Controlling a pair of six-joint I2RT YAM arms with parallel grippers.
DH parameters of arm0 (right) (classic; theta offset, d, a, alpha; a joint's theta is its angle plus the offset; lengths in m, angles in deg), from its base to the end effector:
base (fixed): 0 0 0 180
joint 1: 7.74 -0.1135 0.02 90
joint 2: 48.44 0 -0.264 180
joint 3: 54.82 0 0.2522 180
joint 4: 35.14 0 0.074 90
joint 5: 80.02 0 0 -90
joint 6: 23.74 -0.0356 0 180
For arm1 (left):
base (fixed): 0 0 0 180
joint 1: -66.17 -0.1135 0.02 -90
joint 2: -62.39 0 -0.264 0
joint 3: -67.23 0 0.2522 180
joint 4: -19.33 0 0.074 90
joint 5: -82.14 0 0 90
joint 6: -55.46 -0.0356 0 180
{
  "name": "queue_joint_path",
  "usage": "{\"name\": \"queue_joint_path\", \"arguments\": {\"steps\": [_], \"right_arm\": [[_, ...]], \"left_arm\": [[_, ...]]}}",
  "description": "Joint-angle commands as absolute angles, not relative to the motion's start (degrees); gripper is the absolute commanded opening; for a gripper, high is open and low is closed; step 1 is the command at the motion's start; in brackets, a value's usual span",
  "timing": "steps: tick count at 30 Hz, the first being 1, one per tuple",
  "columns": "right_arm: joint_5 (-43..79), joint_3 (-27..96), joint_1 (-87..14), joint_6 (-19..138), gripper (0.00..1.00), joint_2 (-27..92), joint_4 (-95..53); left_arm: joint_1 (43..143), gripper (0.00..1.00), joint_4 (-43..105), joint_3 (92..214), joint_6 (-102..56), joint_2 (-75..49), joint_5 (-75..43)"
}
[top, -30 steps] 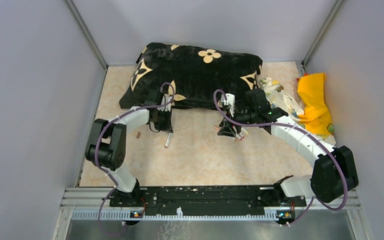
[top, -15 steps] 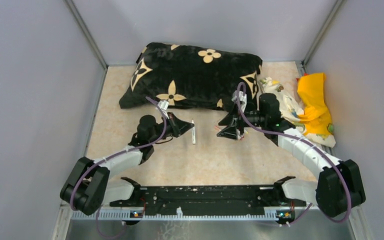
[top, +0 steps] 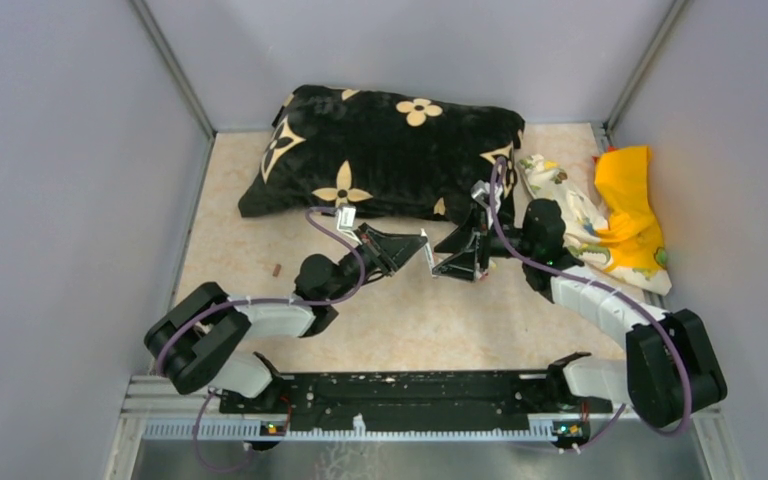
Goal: Insert the pens into the pen caps
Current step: Pick up the pen from the center of the board.
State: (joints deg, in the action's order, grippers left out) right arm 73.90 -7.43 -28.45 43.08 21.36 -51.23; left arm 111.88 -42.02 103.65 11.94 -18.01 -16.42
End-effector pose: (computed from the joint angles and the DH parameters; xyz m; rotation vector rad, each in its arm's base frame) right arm 0.2236 0.1187 0.2552 -0.8676 1.6350 1.4758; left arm 0.1789 -0.1910 0.2313 0.1343 1.4136 -1.4581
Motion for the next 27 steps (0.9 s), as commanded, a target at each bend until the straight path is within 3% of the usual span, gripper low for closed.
{"name": "queue_joint_path", "arguments": {"steps": [1,8,14,27], "right_arm": [[72.36,-7.92,-28.59,37.82,0.77,22.2,-58.16],[70.81,-7.66,-30.83,35.56,0.64,23.55,-58.04],[70.87,-8.3,-30.96,30.22,0.42,24.25,-62.78],[72.73,-6.67,-31.52,31.15,0.37,25.42,-60.93]], "left_arm": [[114.64,0.0,-50.18,106.67,11.62,-20.91,-10.66],[117.63,0.0,-54.93,108.3,11.29,-24.98,-7.02],[119.04,0.0,-59.11,108.66,11.39,-27.39,-4.89],[120.18,0.0,-66.39,108.38,11.59,-30.77,-2.5]]}}
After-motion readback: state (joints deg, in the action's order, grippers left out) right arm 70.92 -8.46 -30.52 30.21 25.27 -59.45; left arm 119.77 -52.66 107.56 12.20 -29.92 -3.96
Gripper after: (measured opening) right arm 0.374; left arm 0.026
